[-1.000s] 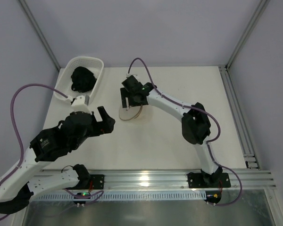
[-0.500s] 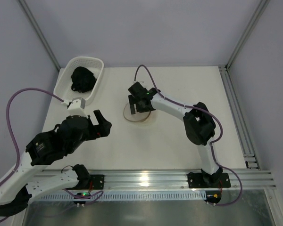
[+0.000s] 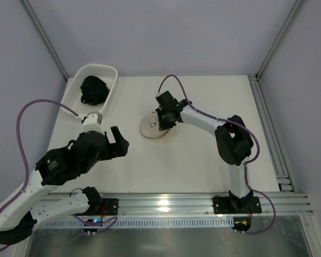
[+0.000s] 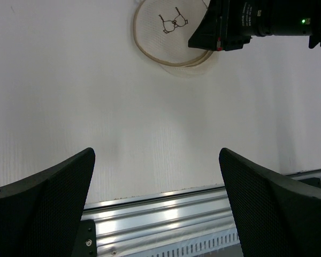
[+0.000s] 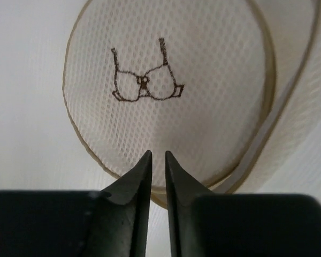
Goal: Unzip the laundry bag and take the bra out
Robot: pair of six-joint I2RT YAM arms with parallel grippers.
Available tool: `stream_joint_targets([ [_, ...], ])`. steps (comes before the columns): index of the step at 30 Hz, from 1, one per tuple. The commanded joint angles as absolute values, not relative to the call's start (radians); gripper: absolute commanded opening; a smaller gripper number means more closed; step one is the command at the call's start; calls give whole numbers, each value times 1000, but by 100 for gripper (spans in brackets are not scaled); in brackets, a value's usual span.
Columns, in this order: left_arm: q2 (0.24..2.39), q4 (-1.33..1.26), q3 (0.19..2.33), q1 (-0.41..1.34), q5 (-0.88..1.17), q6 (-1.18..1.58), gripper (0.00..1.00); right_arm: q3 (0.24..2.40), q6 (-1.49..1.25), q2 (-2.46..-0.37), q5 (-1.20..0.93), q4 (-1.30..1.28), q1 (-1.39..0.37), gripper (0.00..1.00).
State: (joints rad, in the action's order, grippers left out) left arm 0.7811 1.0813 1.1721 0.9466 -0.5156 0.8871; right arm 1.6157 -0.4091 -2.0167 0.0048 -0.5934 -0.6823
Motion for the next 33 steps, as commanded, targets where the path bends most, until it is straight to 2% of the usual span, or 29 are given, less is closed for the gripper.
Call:
stream_joint_targets([
  [1,778,1054,1160,945,-534,905,99,1545,-406,-2005,-143,-499,-696,16],
  [9,776,1055,1166,945,-534,902,100,1572,-469,-2085,63,-638,-644,4],
  [12,772,1057,1166,945,-532,905,99,1542,-511,-2068,120,-647,-575,4],
  [22,772,1063,1166,945,-514,908,99,1548,-538,-2108,124,-658,-263,4],
  [30,781,1052,1155,945,-480,910,99,1696,-565,-2131,71,-716,-39,4],
  [33,788,1035,1146,945,-450,905,99,1846,-536,-2190,80,-776,43,4],
])
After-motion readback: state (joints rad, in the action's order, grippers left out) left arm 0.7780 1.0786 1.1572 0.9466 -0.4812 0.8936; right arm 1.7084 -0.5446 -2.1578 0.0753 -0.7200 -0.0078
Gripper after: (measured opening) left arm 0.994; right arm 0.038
